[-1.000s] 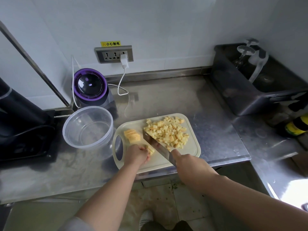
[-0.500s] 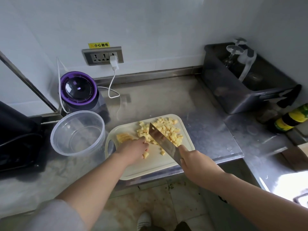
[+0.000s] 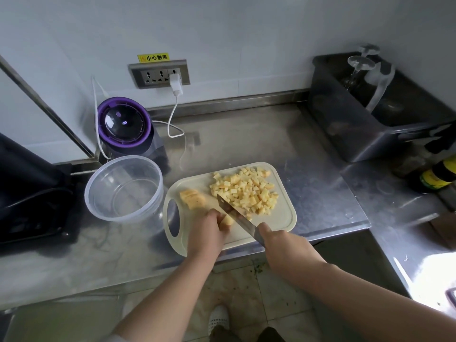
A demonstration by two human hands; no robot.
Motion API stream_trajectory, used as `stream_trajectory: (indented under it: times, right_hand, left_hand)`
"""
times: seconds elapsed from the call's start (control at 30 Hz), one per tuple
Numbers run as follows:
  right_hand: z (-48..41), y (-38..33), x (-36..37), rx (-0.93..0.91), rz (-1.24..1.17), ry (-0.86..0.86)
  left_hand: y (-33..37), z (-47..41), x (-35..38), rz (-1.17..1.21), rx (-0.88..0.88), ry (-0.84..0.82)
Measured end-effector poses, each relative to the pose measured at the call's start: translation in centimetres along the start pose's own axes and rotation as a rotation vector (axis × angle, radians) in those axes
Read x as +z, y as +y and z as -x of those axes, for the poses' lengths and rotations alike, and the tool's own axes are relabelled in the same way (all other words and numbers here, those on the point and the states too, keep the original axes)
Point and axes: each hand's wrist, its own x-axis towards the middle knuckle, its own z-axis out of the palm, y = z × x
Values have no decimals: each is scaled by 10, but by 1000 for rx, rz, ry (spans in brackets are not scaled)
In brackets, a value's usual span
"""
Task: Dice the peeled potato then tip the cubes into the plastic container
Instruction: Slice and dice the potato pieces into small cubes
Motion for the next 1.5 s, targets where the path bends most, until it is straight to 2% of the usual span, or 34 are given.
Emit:
stream_trajectory:
  times: [0.77, 1.07, 1.2, 1.33, 1.43, 1.5]
  right_hand:
    - [-10, 4, 12, -61, 28, -107]
    - [-18, 30, 0, -21, 9, 106]
    - [-20, 35, -5, -25, -4, 138]
    - [-17, 33, -5, -59, -10, 84]
    - [-17, 28, 0, -128, 25, -9]
    - [-21, 25, 4, -141, 67, -40]
  left_hand:
    - [-10, -2, 3, -117, 90, 24]
    - [4, -15, 4, -25, 130, 10]
    - [18, -21, 5, 94, 78, 5]
    - [2, -17, -20, 89, 118, 82]
    - [-28, -19, -39, 6, 119, 176]
    - [-41, -20, -47, -58, 99, 176]
